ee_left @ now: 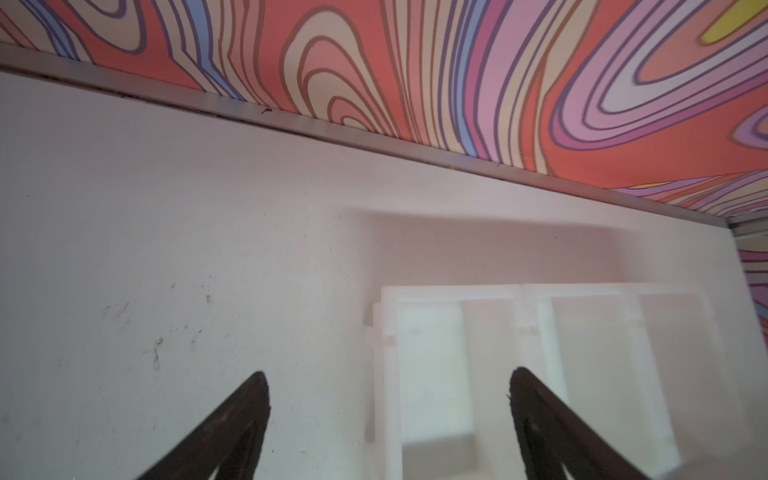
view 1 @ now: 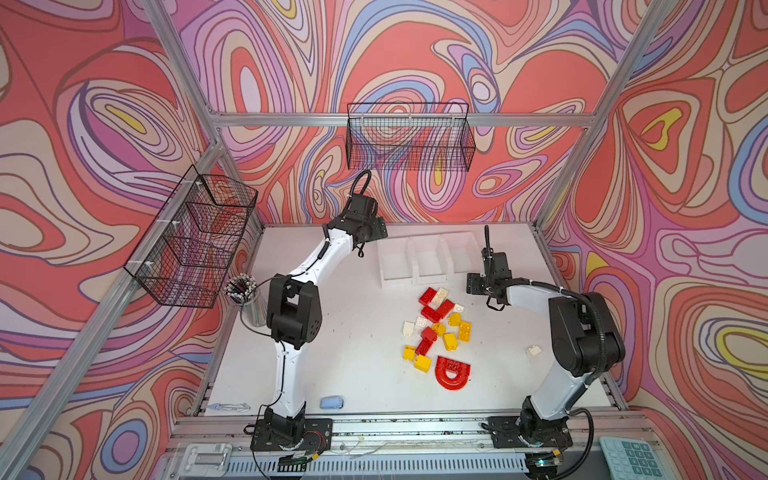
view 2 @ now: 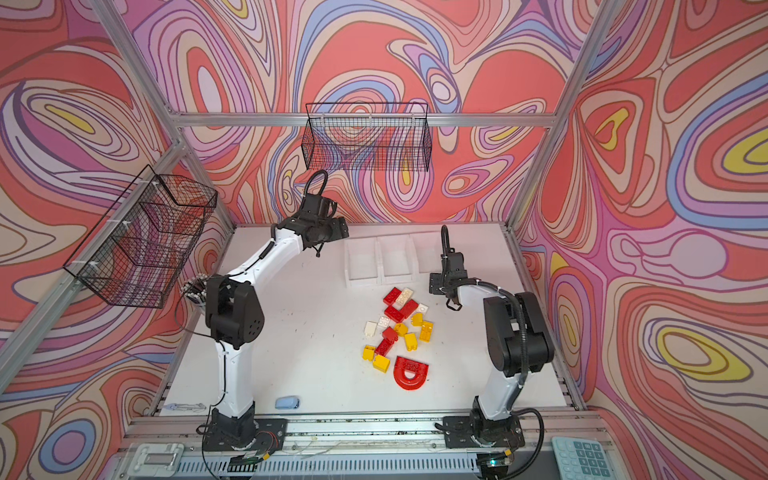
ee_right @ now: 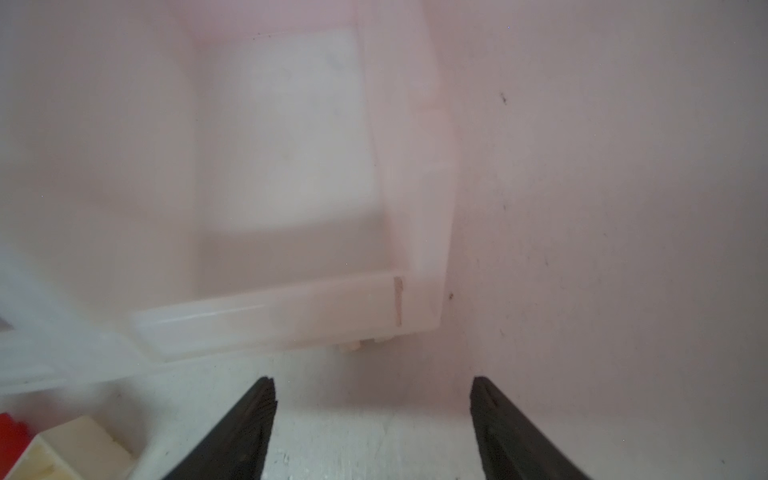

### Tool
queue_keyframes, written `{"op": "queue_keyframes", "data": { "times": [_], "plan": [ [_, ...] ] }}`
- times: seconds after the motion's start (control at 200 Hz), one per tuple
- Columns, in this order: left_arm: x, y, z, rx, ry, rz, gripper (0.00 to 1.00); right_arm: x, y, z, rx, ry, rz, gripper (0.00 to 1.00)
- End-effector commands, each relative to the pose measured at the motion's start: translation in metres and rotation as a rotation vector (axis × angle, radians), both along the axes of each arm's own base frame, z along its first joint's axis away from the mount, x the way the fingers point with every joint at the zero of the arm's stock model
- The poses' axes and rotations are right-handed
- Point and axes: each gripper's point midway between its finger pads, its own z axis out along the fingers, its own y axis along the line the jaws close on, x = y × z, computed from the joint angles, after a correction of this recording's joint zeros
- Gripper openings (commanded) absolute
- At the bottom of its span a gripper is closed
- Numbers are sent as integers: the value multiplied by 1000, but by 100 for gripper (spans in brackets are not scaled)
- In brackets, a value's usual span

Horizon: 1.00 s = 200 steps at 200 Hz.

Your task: Sort the legos into containers by color

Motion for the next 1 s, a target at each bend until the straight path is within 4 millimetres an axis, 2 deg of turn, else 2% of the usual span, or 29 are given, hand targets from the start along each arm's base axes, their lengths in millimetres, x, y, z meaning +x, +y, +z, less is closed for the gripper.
{"op": "queue_keyframes", "data": {
  "times": [0.0, 0.17, 0.446, 0.666, 0.886, 0.996],
  "plan": [
    [-25, 6, 20, -43, -42, -3, 91, 6, 1, -8, -38, 19, 38, 78],
    [-67, 17, 18, -79, -22, -2, 91, 17, -4, -23, -84, 59, 34, 73],
    [-120, 31, 11, -54, 25, -31, 92, 29, -4, -26, -98, 61, 36, 65],
    [-144, 36, 5, -26, 39, -69, 92, 26, -1, -33, -87, 79, 50, 53],
    [-160, 42, 3, 21, 67, -101, 96, 22, 5, -31, -54, 77, 65, 32],
    [-169, 46, 3, 24, 56, -103, 96, 24, 8, -26, -32, 65, 68, 30]
  ]
}}
